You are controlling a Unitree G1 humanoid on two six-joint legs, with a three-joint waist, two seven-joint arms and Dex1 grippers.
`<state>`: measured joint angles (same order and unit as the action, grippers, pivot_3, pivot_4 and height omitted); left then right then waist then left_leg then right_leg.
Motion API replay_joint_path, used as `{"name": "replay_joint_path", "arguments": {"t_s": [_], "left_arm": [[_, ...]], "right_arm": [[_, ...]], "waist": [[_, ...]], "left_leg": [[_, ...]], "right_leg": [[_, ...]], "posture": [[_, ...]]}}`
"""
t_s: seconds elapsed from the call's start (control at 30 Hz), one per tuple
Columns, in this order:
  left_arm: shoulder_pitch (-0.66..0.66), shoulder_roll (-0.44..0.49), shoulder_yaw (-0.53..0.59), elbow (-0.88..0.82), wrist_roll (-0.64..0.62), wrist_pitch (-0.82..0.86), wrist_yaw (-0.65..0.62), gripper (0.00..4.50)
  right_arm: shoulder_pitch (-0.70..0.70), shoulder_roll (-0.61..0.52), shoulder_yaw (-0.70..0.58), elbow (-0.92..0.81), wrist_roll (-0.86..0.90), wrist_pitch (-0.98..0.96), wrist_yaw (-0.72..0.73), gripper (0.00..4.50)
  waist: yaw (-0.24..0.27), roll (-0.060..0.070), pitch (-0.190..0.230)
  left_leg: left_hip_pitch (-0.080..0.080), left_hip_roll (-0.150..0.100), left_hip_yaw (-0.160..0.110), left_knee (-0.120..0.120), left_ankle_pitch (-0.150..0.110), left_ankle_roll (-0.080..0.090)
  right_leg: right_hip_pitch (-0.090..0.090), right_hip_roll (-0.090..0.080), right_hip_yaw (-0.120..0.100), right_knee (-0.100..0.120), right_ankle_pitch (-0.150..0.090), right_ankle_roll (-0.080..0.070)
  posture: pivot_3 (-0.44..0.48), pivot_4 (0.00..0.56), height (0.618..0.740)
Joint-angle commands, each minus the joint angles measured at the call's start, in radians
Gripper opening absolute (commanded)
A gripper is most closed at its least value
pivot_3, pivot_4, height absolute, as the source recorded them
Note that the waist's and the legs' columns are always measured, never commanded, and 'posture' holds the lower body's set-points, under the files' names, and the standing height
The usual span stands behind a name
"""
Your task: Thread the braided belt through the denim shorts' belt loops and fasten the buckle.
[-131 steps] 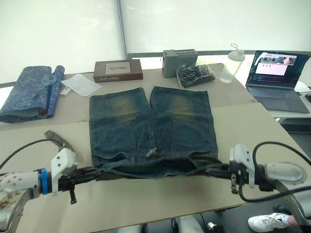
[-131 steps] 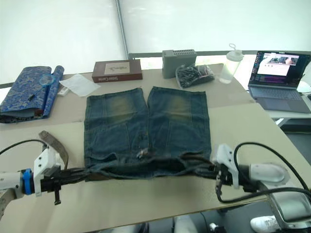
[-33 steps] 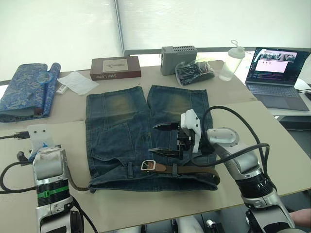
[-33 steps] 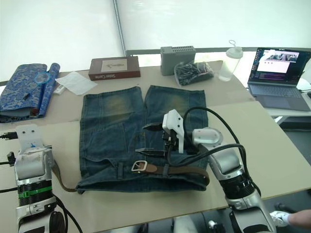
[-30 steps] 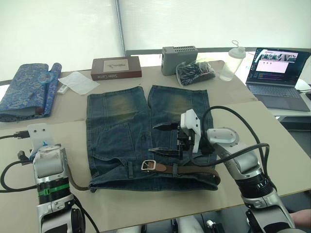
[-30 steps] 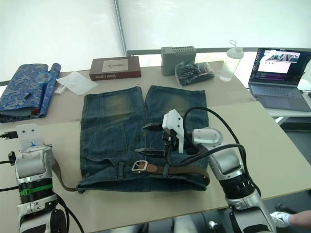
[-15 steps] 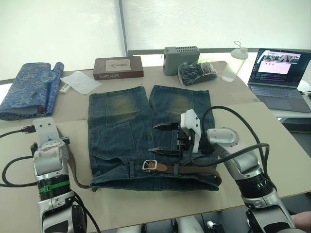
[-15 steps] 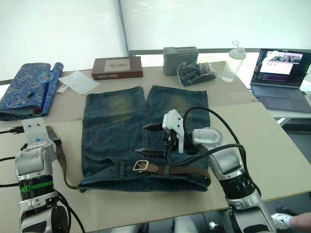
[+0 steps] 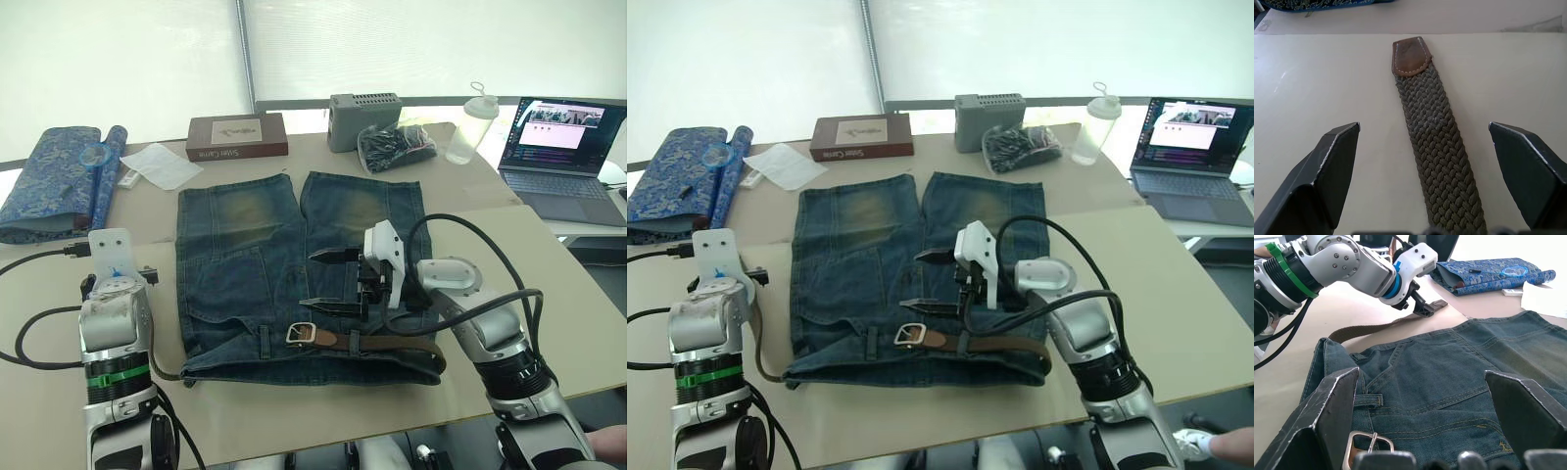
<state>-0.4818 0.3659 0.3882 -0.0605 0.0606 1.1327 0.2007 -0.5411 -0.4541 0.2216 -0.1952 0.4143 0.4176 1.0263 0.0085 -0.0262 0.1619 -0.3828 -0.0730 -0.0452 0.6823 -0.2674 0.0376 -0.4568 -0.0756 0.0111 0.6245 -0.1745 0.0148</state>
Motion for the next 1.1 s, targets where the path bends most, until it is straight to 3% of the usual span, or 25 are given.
{"name": "replay_joint_path", "arguments": {"t_s": [0.03,0.4,0.6,0.7,0.93,0.97,1.1], "left_arm": [[0.006,0.007,-0.013,0.009,0.038,-0.009,0.027,4.45],[0.002,0.014,-0.024,0.068,0.117,-0.056,0.114,4.45],[0.004,-0.049,0.095,0.122,0.085,-0.104,0.180,4.45],[0.014,-0.068,0.145,0.151,0.075,-0.096,0.199,3.68],[0.016,-0.097,0.247,0.206,0.015,-0.080,0.207,0.30],[0.019,-0.099,0.260,0.208,0.010,-0.080,0.211,0.05],[0.031,-0.107,0.287,0.196,-0.002,-0.082,0.225,0.05]], "right_arm": [[-0.028,-0.002,-0.011,-0.027,0.010,0.003,0.005,4.50],[-0.024,-0.003,-0.018,-0.029,0.018,0.004,0.014,4.50],[-0.025,0.000,-0.018,-0.026,0.015,0.000,0.014,4.50],[-0.025,0.000,-0.018,-0.027,0.014,0.001,0.013,4.50],[-0.026,-0.002,-0.018,-0.029,0.014,0.002,0.014,4.50],[-0.027,-0.002,-0.018,-0.029,0.014,0.002,0.013,4.50],[-0.027,-0.002,-0.018,-0.027,0.014,0.001,0.014,4.50]], "waist": [[-0.001,0.000,0.000],[-0.004,0.000,0.000],[-0.004,0.000,0.000],[-0.010,0.000,0.000],[-0.034,0.001,-0.001],[-0.036,0.002,-0.002],[-0.041,0.004,-0.003]], "left_leg": [[0.000,0.000,0.000,0.000,0.000,0.000],[0.000,0.000,0.000,0.000,0.000,0.000],[0.000,0.000,0.000,0.000,0.000,0.000],[0.001,0.000,0.001,0.000,0.000,0.000],[0.005,0.001,0.005,-0.002,-0.001,0.002],[0.006,0.001,0.006,-0.002,-0.002,0.002],[0.009,0.002,0.011,-0.003,-0.003,0.004]], "right_leg": [[0.000,0.000,0.000,0.000,0.000,0.000],[0.000,0.000,0.000,0.000,0.000,0.000],[0.000,0.000,0.000,0.000,0.000,0.000],[0.000,0.000,0.000,0.000,0.000,0.000],[0.000,-0.001,0.001,0.001,0.000,0.000],[0.000,-0.001,0.001,0.001,0.000,0.000],[0.001,-0.001,0.002,0.002,0.000,0.000]], "posture": [[0.000,0.150,0.740],[0.000,0.150,0.740],[0.000,0.150,0.740],[0.000,0.150,0.740],[0.000,0.150,0.740],[0.000,0.150,0.740],[0.000,0.150,0.740]]}}
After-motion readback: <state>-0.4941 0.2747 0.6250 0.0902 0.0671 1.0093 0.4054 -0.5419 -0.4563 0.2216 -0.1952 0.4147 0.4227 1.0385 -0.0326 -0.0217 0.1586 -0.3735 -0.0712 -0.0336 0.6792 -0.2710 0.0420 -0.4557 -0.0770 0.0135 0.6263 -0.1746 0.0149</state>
